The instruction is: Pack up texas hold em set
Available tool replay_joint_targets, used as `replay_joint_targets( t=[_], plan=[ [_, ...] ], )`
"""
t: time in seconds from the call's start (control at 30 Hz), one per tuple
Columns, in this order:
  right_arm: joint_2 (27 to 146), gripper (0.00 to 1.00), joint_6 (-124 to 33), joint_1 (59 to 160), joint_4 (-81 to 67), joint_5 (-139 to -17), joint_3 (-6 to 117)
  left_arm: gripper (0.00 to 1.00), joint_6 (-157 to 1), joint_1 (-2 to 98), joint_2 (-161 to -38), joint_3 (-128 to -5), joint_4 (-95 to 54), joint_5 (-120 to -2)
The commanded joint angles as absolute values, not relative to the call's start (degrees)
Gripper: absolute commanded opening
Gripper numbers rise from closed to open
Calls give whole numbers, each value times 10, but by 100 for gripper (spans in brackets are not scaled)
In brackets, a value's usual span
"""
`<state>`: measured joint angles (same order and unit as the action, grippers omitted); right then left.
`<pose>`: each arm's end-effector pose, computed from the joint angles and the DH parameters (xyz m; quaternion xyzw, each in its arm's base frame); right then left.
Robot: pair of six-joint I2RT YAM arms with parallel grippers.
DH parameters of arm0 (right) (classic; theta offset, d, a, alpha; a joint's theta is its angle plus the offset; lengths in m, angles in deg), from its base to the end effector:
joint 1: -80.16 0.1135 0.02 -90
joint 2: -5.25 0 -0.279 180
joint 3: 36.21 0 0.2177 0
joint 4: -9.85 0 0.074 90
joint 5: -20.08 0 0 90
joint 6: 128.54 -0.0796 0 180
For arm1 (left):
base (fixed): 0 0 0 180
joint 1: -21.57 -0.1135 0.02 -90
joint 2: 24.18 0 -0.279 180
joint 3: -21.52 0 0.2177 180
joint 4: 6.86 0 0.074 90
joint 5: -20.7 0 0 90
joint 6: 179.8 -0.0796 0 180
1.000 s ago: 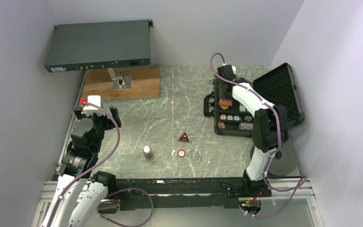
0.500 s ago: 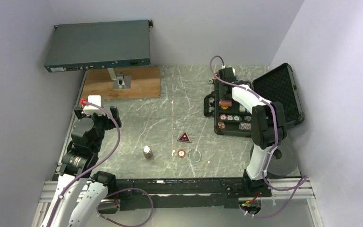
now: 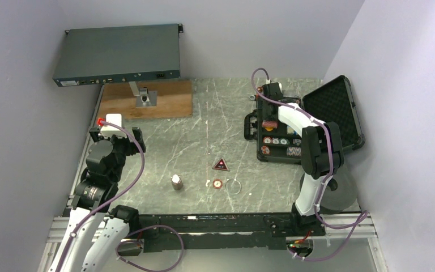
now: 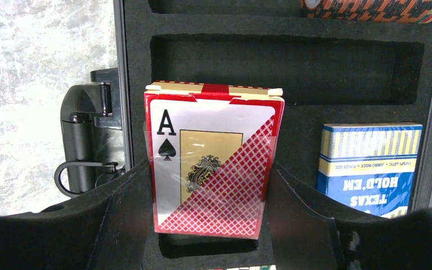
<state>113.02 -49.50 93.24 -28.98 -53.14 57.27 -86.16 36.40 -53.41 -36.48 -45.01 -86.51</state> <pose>0.4009 0.0696 0.2053 0.0288 0.9392 -0.0702 0.3349 0.1176 -0.0068 0.3301 -0.0228 0.7598 0.0100 0.6497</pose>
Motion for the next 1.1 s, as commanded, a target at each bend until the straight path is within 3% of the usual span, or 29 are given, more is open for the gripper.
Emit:
replay_joint_targets(
  t=[0.0, 0.07, 0.17, 0.23, 0.53, 0.77, 1.07],
  plan=[
    [1126, 0, -502, 929, -283, -542, 552, 98, -868, 366, -539, -364, -436, -857],
    [1127, 2, -505, 929, -287, -541, 551, 98, -868, 366, -541, -365, -438, -859],
    [1120, 31, -507, 929, -290, -542, 546, 98, -869, 366, -540, -364, -438, -861],
    [1114, 45, -510, 929, -292, -543, 542, 98, -869, 366, -540, -363, -436, -861],
    [1078, 91, -519, 931, -312, -542, 544, 97, -868, 366, -545, -366, -437, -857],
    [1060, 92, -529, 932, -316, -545, 581, 97, -869, 366, -549, -366, -438, -857],
    [1118, 73, -543, 929, -306, -485, 687, 97, -870, 366, -545, -365, -439, -863]
  ],
)
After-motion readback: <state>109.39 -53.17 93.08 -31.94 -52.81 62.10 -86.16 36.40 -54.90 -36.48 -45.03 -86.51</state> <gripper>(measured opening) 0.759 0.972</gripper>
